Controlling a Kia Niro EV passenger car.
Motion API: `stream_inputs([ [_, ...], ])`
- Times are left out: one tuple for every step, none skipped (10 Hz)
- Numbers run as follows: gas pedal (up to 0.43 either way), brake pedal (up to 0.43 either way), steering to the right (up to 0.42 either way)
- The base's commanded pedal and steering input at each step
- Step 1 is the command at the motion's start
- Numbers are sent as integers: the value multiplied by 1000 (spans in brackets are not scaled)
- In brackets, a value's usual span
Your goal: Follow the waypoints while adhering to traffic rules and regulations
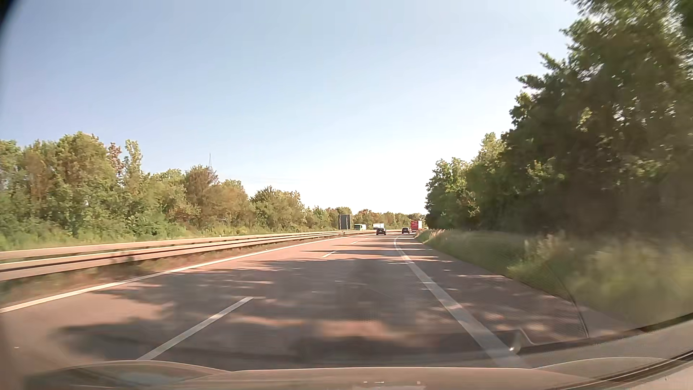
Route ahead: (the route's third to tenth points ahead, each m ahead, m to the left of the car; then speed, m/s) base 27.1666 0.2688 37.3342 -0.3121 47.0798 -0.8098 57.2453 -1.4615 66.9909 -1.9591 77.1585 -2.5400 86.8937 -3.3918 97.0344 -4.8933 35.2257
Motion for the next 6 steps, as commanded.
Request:
stream_inputs([
  [370, 12, 9],
  [370, 12, 9],
  [370, 12, 10],
  [370, 12, 10],
  [370, 12, 11],
  [370, 12, 12],
])
